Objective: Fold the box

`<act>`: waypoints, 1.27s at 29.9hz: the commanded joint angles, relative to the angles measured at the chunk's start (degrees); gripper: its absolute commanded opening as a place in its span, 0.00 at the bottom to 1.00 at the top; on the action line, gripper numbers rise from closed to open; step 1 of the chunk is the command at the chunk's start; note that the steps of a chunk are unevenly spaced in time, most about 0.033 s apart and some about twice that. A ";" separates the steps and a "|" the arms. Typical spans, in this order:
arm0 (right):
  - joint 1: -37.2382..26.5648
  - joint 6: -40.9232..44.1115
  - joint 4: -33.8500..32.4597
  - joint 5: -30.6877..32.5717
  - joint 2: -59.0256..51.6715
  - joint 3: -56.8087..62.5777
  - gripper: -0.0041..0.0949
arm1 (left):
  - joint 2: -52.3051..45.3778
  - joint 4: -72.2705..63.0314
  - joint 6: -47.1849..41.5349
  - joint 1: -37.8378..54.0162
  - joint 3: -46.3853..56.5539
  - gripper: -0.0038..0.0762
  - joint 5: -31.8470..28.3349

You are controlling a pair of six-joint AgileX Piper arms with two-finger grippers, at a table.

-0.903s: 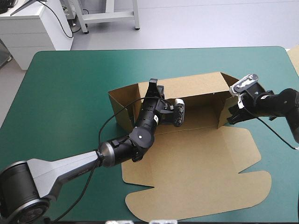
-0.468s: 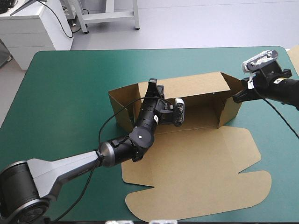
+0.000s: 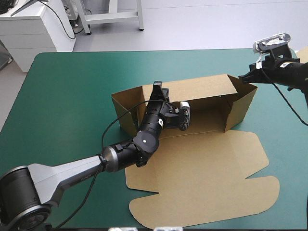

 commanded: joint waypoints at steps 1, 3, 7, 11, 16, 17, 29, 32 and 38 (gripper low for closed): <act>0.00 0.86 0.09 -2.91 0.78 -3.24 0.03 | -2.40 3.15 -0.87 -0.50 -1.06 0.04 0.90; 0.00 1.79 -0.14 -2.75 2.90 -4.07 0.03 | -2.40 3.15 -0.87 -0.50 -1.06 0.04 0.90; 0.00 3.73 -0.13 -1.24 6.67 -5.99 0.03 | -2.40 3.15 -0.87 -0.50 -1.06 0.04 0.90; 0.00 4.31 -0.13 2.96 10.21 -8.19 0.03 | -2.40 3.15 -0.87 -0.50 -1.06 0.04 0.90; -0.10 4.31 -0.13 8.02 11.23 -8.61 0.03 | -2.40 3.15 -0.87 -0.50 -1.06 0.04 1.02; -0.10 4.16 -0.55 9.37 11.23 -8.61 0.03 | -2.40 3.15 -0.87 -0.50 -1.06 0.04 1.02; -0.83 -1.23 3.63 16.32 10.58 -5.68 0.03 | -2.40 3.15 -0.87 -0.50 -1.06 0.04 1.12; -3.11 -6.04 9.38 15.18 9.40 -0.56 0.03 | -2.40 3.15 -0.87 -0.38 -1.06 0.04 1.29; -9.44 -17.33 20.18 13.10 5.22 9.61 0.03 | -2.40 3.15 -0.87 -0.38 -1.06 0.04 1.51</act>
